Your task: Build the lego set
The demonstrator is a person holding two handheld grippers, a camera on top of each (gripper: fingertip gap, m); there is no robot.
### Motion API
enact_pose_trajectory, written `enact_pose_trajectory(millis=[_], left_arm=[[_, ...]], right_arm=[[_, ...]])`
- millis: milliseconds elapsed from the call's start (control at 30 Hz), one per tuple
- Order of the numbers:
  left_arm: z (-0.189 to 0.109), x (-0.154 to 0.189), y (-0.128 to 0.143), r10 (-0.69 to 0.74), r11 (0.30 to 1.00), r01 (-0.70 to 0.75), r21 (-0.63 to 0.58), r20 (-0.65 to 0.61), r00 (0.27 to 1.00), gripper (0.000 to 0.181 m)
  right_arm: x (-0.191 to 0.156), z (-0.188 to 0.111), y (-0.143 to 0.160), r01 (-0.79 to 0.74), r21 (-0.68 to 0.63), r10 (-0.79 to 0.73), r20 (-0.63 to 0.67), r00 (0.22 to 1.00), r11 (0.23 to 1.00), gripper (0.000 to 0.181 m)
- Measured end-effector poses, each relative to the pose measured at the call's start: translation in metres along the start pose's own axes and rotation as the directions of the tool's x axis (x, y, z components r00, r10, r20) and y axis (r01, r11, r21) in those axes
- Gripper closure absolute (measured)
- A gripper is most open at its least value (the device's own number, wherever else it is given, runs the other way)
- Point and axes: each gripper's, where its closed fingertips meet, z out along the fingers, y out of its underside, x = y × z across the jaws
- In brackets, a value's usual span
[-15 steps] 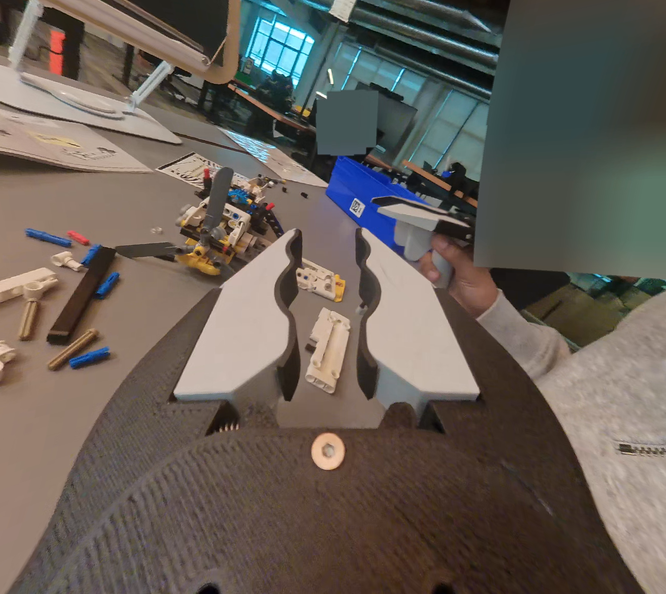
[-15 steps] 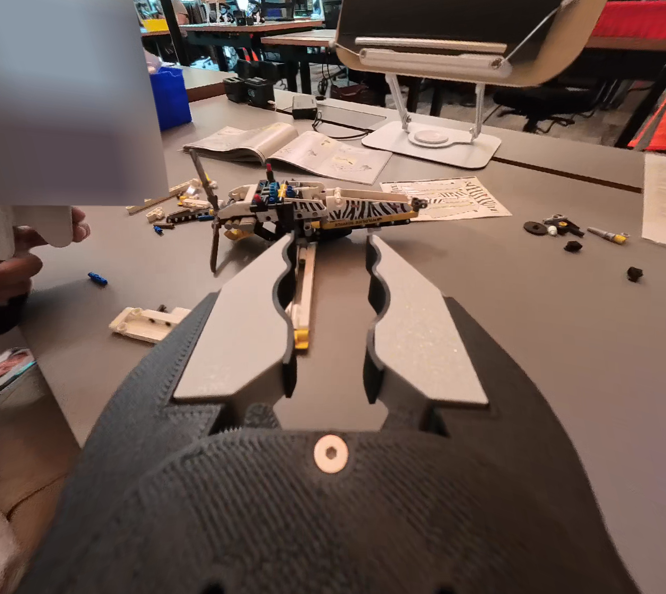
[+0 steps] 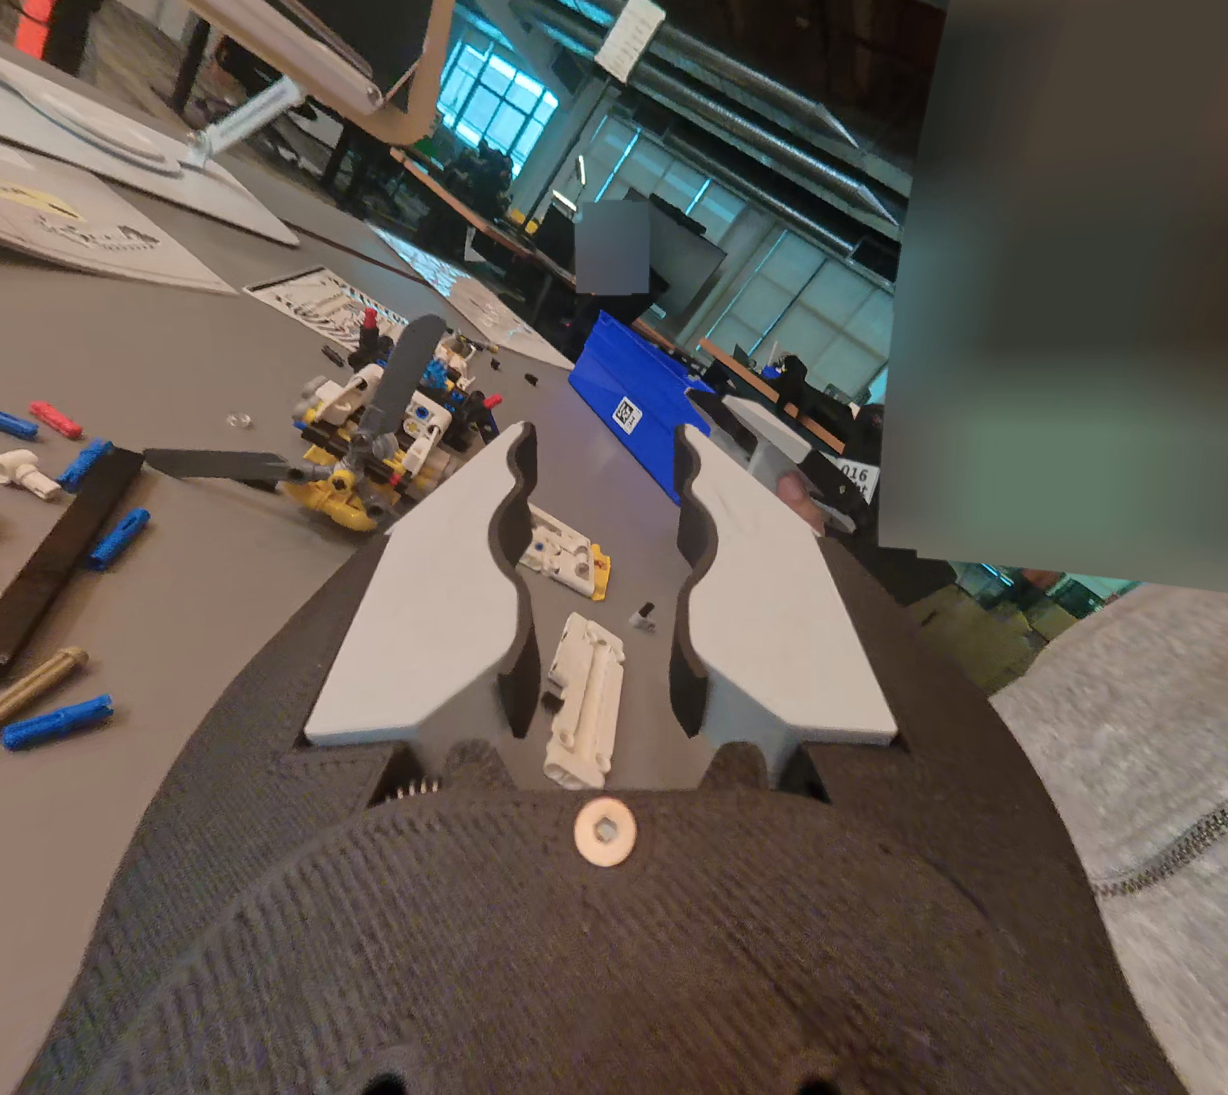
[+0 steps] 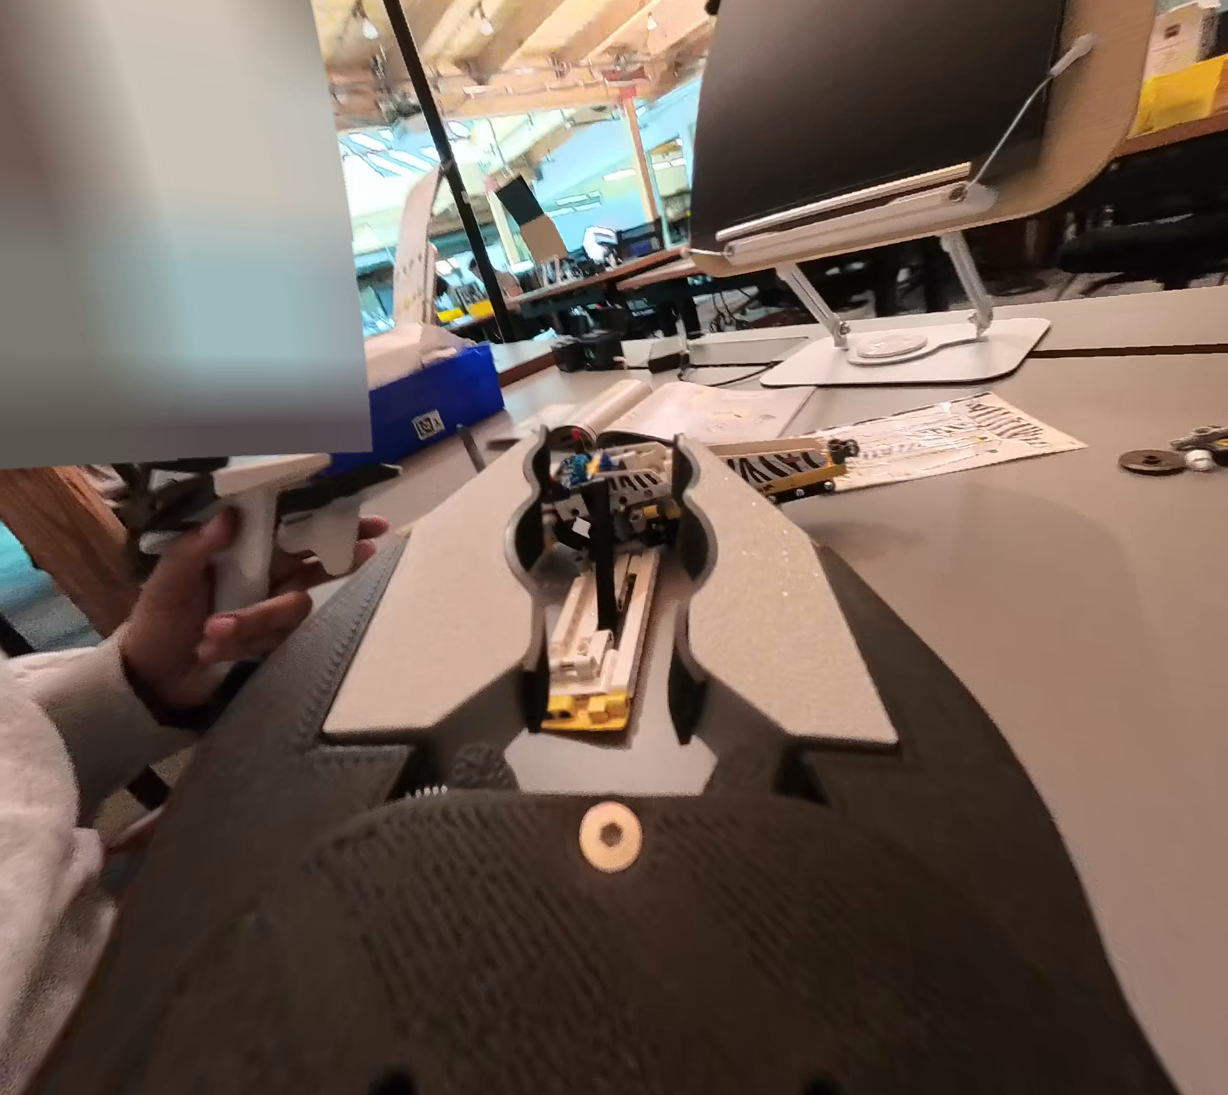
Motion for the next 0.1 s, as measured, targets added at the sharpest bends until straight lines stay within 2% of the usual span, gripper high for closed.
enact_pose_trajectory(millis=[100], left_arm=[[0.0011,0.0009,-0.0017,0.011,1.0,-0.011,0.015,-0.005,1.0,0.141]], right_arm=[[-0.0026,-0.0052,-0.0055,-0.113,0.053,0.109,0.066,0.992,0.992,0.143]])
